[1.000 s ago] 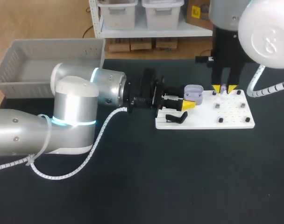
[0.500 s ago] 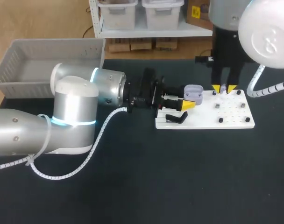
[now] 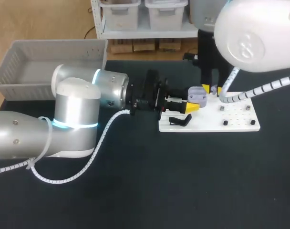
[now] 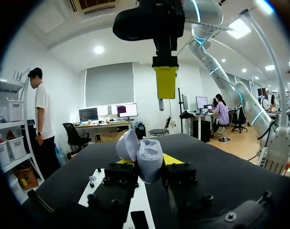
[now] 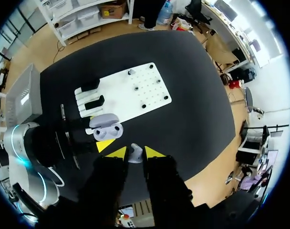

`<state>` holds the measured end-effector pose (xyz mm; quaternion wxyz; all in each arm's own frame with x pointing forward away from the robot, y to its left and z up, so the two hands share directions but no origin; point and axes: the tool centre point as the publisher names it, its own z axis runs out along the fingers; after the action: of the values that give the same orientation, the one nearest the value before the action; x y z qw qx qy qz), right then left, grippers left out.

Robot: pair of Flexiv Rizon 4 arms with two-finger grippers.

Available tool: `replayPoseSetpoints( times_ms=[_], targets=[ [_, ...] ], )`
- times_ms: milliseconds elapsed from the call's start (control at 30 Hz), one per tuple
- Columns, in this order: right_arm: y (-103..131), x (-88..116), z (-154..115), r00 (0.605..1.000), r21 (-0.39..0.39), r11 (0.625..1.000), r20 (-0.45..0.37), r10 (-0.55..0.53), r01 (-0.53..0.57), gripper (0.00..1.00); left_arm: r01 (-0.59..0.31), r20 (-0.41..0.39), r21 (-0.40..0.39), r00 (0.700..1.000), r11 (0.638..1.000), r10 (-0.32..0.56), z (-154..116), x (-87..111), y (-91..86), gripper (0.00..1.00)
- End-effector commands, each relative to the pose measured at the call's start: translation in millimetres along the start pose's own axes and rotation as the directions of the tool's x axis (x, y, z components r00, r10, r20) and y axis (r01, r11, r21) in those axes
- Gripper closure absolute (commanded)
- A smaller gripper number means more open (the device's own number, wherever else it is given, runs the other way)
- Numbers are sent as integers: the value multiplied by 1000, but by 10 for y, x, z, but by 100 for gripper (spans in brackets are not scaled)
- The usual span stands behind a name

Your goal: Pick up each earbud case from the left stands, insert the matching earbuds, close the lid, and place the case in the box.

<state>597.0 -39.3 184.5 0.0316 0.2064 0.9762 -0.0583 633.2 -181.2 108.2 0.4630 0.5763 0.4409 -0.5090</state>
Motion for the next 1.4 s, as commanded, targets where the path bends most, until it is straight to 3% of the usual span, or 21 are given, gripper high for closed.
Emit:
replayPoseSetpoints(
  times_ms=[33, 1400],
  targets=[
    [31, 7, 39, 1000, 2, 1000, -14, 24, -24, 100, -3, 1, -6, 1000, 1000, 3, 0, 4, -18, 100],
    [364, -76, 201, 987, 44, 989, -63, 145, -142, 100, -3, 1, -6, 1000, 1000, 3, 0, 4, -18, 100]
  ],
)
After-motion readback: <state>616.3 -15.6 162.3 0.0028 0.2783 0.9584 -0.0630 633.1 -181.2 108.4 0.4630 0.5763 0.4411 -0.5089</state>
